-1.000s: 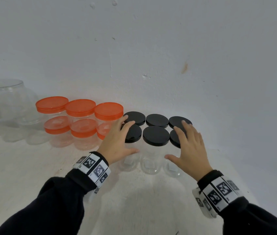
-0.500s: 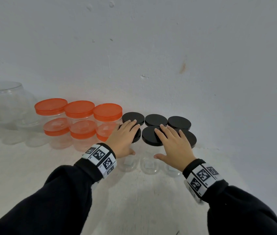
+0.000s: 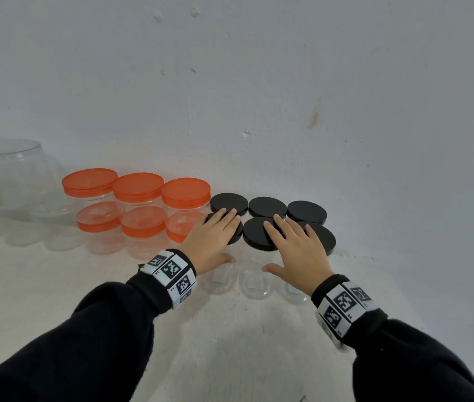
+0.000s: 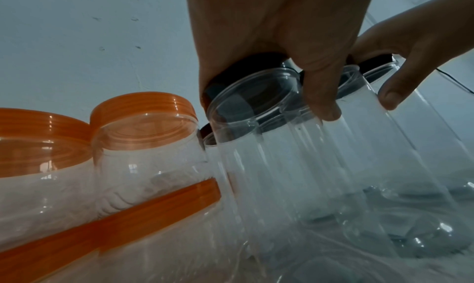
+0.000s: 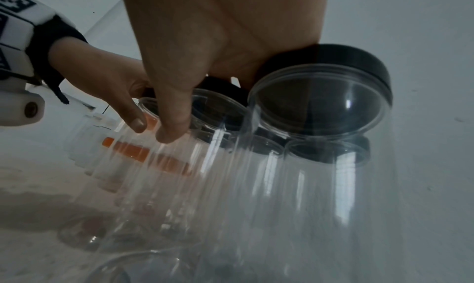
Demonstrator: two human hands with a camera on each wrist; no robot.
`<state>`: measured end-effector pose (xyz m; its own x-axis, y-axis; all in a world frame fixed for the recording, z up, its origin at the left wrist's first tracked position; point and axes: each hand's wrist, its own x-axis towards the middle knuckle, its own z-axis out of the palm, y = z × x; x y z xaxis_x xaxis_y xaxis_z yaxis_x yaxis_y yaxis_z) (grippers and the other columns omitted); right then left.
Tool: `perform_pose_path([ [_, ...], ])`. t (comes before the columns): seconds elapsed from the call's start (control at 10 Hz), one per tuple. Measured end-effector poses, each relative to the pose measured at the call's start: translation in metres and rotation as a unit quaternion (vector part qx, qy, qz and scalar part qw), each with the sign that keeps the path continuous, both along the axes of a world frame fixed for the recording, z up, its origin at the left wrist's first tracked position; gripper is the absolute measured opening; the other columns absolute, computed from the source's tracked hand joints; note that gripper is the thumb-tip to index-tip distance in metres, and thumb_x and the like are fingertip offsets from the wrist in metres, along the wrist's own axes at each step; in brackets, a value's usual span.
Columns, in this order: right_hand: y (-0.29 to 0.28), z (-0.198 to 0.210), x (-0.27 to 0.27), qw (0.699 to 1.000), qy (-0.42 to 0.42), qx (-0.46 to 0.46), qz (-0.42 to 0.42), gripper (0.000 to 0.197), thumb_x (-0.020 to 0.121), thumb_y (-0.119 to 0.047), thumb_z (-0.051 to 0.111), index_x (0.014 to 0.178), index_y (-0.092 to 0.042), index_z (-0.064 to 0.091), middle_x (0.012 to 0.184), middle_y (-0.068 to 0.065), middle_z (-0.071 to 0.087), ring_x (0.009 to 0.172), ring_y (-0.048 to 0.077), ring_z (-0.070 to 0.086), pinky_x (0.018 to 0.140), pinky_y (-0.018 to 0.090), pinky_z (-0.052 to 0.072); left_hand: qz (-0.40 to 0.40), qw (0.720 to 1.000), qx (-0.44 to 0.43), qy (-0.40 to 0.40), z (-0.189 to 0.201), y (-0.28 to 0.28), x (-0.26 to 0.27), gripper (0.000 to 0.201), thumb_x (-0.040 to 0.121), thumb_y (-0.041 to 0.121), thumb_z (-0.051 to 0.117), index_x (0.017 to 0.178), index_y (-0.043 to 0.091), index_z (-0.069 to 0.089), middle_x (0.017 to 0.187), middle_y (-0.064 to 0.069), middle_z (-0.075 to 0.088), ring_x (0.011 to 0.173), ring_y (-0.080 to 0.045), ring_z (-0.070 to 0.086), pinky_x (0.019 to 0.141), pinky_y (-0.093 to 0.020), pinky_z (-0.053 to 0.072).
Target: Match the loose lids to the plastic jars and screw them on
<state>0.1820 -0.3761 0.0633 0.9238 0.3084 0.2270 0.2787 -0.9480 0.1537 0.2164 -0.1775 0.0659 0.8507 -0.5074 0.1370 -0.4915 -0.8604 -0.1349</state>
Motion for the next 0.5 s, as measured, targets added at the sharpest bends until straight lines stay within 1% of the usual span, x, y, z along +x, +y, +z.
perform_pose_path([
  [0.2, 0.002, 0.003, -0.001, 1.0, 0.011, 0.002, -0.004, 0.089, 0.084, -0.058, 0.055, 0.15, -0.02, 0.009, 0.157, 0.006, 0.01, 0.144, 0.025, 0.011, 0.114, 0.049, 0.014, 0.011, 1.0, -0.018, 0.0, 0.001, -0.002, -0.002, 0.088, 0.085, 0.051, 0.056, 0.149, 0.014, 0.007, 0.158, -0.002, -0.001, 0.144, -0.02, 0.0, 0.116, -0.04, 0.01],
  [0.3, 0.003, 0.01, -0.004, 1.0, 0.019, -0.009, -0.006, 0.095, 0.08, -0.062, 0.056, 0.15, -0.02, 0.007, 0.158, 0.005, 0.005, 0.145, 0.026, 0.005, 0.114, 0.052, 0.007, 0.009, 1.0, -0.029, 0.007, 0.002, 0.0, -0.002, 0.091, 0.082, 0.056, 0.057, 0.148, 0.015, 0.009, 0.158, 0.0, 0.001, 0.144, -0.02, 0.001, 0.115, -0.04, 0.009],
  [0.4, 0.008, 0.018, -0.011, 1.0, 0.011, -0.007, -0.005, 0.097, 0.079, -0.062, 0.057, 0.15, -0.019, 0.007, 0.158, 0.005, 0.002, 0.146, 0.027, 0.002, 0.114, 0.054, 0.004, -0.003, 0.999, -0.05, 0.011, 0.009, 0.003, -0.008, 0.095, 0.08, 0.06, 0.056, 0.149, 0.015, 0.008, 0.158, 0.001, 0.0, 0.145, -0.019, 0.0, 0.116, -0.041, 0.005],
  [0.5, 0.017, 0.023, -0.02, 0.998, -0.052, 0.024, 0.003, 0.084, 0.076, -0.047, 0.07, 0.143, -0.012, 0.034, 0.15, 0.012, 0.032, 0.138, 0.034, 0.03, 0.109, 0.056, 0.024, -0.022, 0.997, -0.072, 0.005, 0.021, 0.01, -0.018, 0.09, 0.083, 0.056, 0.055, 0.149, 0.015, 0.01, 0.157, 0.001, 0.003, 0.144, -0.017, 0.001, 0.116, -0.041, 0.001],
])
